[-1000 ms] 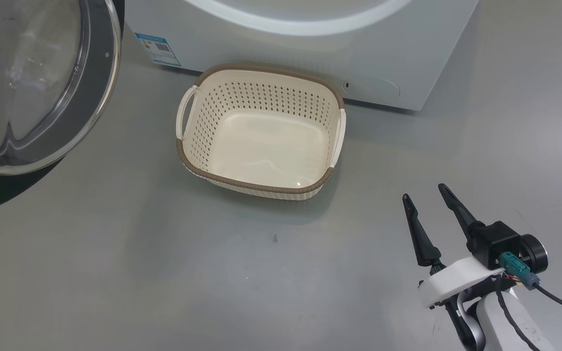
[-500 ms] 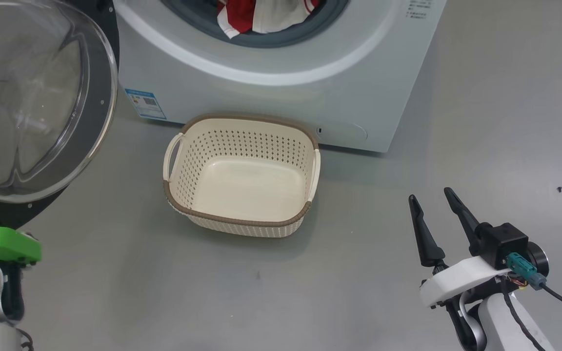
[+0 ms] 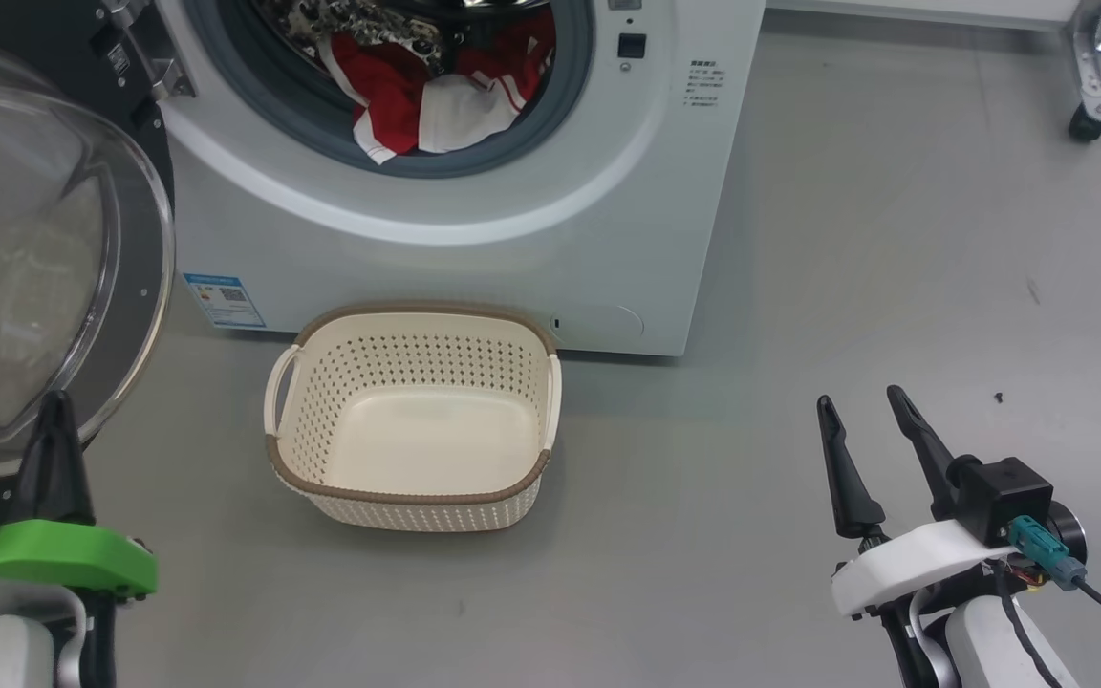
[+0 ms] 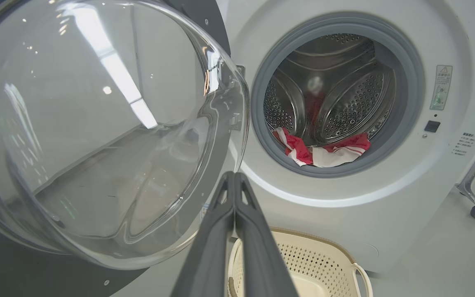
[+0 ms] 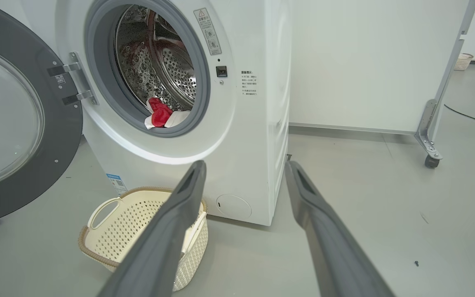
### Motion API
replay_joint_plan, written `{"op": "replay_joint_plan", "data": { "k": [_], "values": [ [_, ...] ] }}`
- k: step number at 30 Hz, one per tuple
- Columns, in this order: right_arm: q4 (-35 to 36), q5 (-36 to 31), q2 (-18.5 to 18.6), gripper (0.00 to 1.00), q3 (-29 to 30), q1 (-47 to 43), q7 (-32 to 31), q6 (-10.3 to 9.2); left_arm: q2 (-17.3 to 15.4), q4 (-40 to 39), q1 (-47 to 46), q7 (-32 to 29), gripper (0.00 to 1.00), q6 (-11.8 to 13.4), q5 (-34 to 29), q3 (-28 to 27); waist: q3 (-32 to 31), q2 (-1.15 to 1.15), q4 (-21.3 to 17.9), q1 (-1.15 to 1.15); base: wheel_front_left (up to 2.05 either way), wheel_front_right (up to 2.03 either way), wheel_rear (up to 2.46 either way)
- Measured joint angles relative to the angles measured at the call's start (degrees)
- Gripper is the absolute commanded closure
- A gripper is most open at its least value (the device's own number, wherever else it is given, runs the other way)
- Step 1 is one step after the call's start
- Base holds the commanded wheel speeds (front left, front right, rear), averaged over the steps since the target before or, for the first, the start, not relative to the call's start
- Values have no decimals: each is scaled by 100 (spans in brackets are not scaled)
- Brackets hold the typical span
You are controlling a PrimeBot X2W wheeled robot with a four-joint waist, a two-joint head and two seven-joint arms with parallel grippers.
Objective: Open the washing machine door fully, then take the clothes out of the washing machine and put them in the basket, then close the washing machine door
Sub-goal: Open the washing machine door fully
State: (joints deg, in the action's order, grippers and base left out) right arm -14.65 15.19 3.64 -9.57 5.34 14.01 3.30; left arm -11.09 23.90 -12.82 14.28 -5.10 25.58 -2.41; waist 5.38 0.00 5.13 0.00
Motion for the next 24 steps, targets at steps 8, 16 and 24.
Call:
{"op": "replay_joint_plan", "data": {
  "k": [8, 16, 24],
  "values": [
    [146, 1, -4, 0, 78, -179, 1, -43, 345, -301, 238, 0, 100, -49, -48, 328, -165, 0, -276, 0, 0, 0, 0],
    [227, -12, -10, 0, 78, -260, 2, -42, 513, -556, 527, 0, 93, -57, -175, 482, -224, 0, -382, 0, 0, 0, 0],
    [272, -15, -11, 0, 99, -364, 18, -42, 538, -794, 624, 1, 0, -77, -352, 633, -263, 0, -431, 0, 0, 0, 0]
  ]
}}
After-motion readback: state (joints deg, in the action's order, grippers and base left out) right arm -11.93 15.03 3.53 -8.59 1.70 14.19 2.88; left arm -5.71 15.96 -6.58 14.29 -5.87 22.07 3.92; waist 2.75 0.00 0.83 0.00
